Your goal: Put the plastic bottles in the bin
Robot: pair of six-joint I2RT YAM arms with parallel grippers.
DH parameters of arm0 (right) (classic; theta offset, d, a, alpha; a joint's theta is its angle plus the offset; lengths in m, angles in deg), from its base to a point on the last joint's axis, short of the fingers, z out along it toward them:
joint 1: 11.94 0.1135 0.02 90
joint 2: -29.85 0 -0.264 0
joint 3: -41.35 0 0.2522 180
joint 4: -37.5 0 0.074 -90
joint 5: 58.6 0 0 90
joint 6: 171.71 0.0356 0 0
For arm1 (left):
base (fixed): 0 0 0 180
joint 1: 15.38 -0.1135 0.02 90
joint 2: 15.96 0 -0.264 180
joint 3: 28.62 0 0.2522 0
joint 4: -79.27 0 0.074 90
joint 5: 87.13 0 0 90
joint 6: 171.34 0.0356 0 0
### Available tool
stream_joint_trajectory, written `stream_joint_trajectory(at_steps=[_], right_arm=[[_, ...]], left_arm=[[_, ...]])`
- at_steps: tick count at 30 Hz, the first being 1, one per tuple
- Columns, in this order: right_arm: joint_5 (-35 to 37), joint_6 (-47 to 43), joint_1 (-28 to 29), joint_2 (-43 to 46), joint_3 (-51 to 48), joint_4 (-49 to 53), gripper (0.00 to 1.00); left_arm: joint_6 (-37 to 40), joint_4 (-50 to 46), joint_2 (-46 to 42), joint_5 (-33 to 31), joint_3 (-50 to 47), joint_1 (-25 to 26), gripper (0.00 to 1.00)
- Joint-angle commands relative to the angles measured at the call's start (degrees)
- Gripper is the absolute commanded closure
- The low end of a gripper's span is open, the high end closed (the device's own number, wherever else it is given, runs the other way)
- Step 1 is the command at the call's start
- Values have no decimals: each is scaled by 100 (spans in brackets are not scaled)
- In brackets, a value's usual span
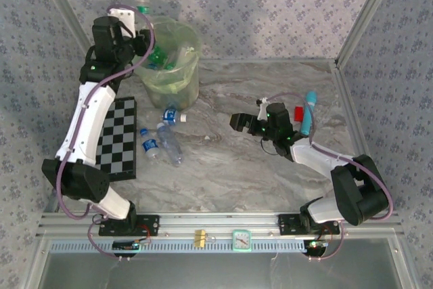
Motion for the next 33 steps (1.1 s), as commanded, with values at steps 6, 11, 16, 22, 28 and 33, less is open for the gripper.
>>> stream_joint_trajectory(at_steps=[6, 11, 16, 22, 28, 33], right_arm=[[72, -222, 63, 19, 192, 210, 0], [180, -274, 66, 92, 191, 364, 0], [283, -275, 63, 111, 173, 418, 0], [310, -266, 74, 113, 179, 422, 0], [316, -266, 76, 111, 174, 466, 0], [343, -275, 73, 122, 168, 478, 0]], left_arm=[[-53, -555, 966, -99, 975, -244, 48], [-15, -1249, 1522, -133, 1597, -244, 48], [-53, -1820, 1888, -58, 1855, -214, 48], [395, -2500, 2369, -477, 2235, 141, 46], [470, -2612, 2456, -902, 2413, 344, 22], [306, -2397, 2077, -884, 2381, 344, 7]])
